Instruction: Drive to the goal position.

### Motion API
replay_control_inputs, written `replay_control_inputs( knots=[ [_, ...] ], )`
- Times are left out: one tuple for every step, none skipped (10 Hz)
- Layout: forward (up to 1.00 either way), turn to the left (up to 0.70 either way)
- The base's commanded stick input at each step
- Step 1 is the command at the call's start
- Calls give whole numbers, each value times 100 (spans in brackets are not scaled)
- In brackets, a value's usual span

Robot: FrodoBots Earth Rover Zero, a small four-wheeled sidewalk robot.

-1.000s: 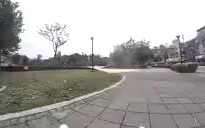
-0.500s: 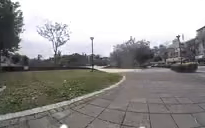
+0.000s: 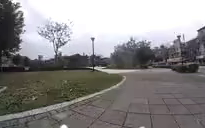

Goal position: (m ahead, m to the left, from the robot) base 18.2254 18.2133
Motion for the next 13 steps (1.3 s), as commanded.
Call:
replay_control_inputs(
  knots=[
    [100,-40],
    [100,-40],
    [100,-40],
    [100,-40],
    [100,-40],
    [100,-8],
    [100,0],
    [100,0],
    [100,0],
    [100,0],
    [100,0],
    [100,0],
    [100,0]
  ],
)
